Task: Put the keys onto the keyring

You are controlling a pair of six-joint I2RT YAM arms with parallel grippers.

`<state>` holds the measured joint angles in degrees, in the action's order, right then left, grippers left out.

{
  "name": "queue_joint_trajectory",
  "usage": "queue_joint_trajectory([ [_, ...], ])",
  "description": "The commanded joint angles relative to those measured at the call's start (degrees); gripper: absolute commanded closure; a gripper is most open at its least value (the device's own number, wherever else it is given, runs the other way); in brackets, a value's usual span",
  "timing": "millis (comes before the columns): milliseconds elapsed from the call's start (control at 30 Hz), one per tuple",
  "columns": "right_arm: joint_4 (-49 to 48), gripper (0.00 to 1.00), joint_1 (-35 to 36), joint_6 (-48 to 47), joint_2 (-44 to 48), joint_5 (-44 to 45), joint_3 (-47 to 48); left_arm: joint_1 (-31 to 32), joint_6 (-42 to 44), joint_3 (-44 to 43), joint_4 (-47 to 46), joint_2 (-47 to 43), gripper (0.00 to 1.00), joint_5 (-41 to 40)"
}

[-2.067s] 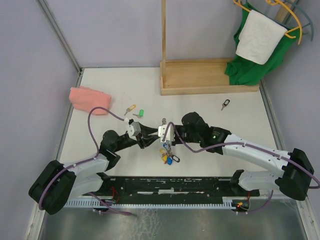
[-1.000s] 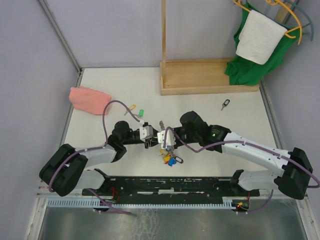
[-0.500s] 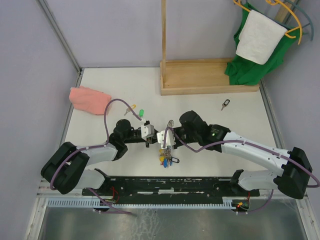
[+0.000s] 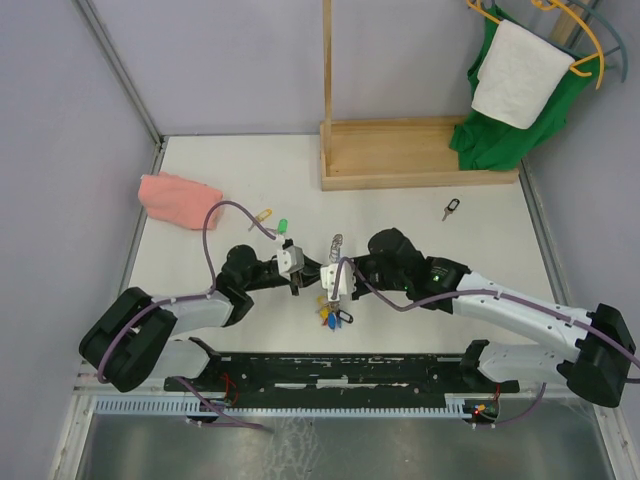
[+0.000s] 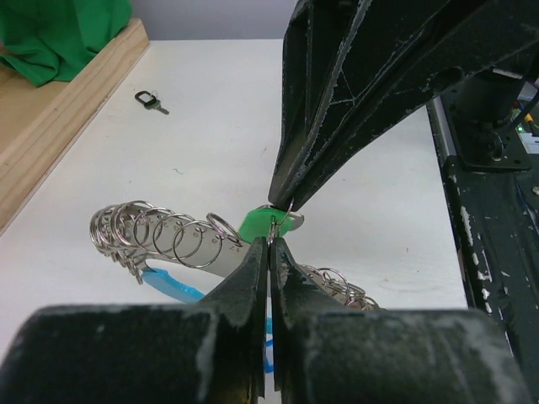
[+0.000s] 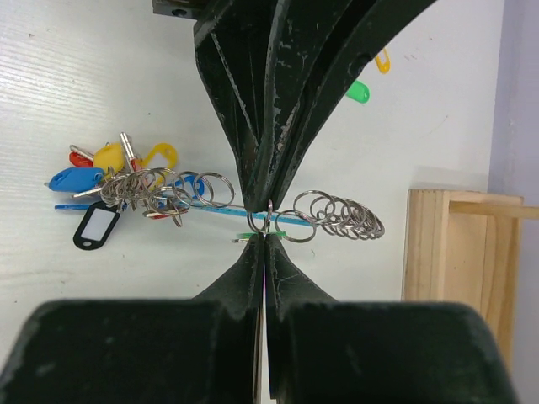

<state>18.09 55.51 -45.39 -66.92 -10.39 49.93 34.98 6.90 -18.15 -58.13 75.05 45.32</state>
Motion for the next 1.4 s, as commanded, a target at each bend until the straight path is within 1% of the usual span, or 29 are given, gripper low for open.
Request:
queue_joint_trajectory([
  [0, -3.65, 0.99, -0.11, 2.39, 2.12, 3.27, -2.76, -0.26, -5.82, 1.02, -9.22, -1.94, 0.97, -2.81],
  [200, -13.43, 0.99, -0.11, 6.17, 1.29, 0.66, -7.97, -0.02, -9.17, 2.3, -13.51, -1.86, 0.97, -3.92],
  [533, -21.75, 0.99, -0.09, 7.95, -0.63, -0.26, -11.15, 0.83, -13.05, 4.09, -20.06, 0.63, 0.97, -7.12],
  [733, -22.53, 0.99, -0.1, 6.48, -1.05, 0.53, -10.12, 1.23, -15.02, 5.02, -23.72, 2.46, 0.97, -8.67],
  [833, -19.52, 0.99, -0.11, 4.17, -0.6, 0.93, -8.02, 1.19, -13.95, 6.19, -23.8, 2.35, 0.97, -9.42],
  [867, -18.32, 0.99, -0.08, 3.35, -0.63, 0.99, -7.06, 1.22, -13.21, 6.58, -23.48, 2.12, 0.95, -9.68],
  [933, -15.9, 0.99, -0.1, 1.55, -0.59, 0.95, -5.37, 1.23, -11.43, 7.1, -21.69, 1.41, 0.86, -9.9],
  [1100, -9.11, 0.99, -0.12, -2.67, -0.97, -0.3, -0.72, 1.25, -6.09, 5.91, -10.83, -2.53, 0.7, -8.37],
  [1233, -5.36, 0.99, 0.21, -4.35, -1.63, -1.8, 1.79, 1.28, -2.07, 4.49, -3.49, -5.03, 0.62, -6.61],
  [1367, -3.18, 0.99, 0.4, -5.83, -2.37, -1.92, 3.21, 1.25, 0.99, 4.07, -0.56, -6.29, 0.57, -5.64],
])
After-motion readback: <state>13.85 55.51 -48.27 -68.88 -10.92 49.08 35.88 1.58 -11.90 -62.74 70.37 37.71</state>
